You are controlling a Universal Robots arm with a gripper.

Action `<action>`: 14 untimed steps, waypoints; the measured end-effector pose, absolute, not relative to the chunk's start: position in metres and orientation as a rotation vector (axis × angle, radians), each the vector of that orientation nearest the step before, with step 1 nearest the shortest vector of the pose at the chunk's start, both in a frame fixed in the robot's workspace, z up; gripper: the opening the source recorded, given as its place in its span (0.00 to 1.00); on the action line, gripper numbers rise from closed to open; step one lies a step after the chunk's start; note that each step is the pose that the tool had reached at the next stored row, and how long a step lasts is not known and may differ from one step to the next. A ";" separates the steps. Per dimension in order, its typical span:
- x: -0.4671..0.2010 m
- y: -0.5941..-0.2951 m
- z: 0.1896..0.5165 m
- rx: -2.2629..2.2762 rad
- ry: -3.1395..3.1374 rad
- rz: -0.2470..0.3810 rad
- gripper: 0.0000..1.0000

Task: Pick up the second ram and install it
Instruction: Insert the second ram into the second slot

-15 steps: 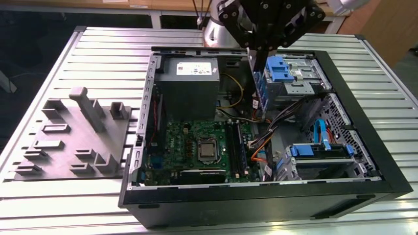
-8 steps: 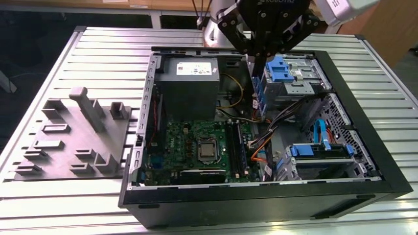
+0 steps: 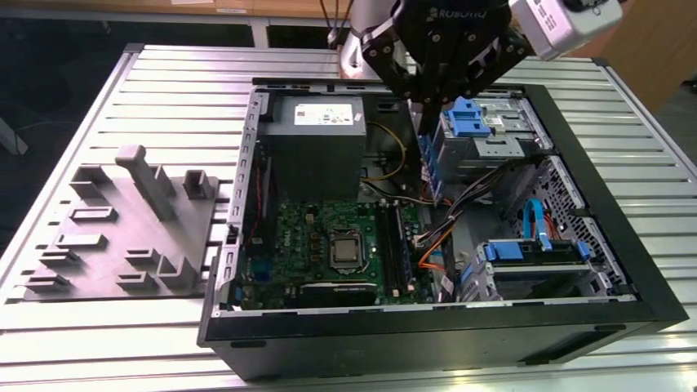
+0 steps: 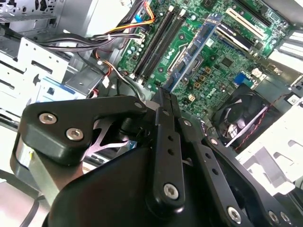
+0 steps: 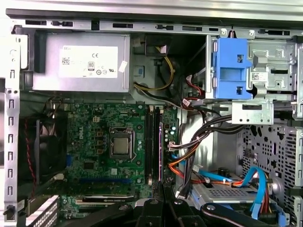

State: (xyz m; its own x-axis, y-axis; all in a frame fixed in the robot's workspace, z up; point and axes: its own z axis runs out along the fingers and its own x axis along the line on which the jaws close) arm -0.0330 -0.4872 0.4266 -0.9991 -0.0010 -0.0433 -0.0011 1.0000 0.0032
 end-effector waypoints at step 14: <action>-0.033 -0.487 0.404 -0.014 3.098 0.005 0.11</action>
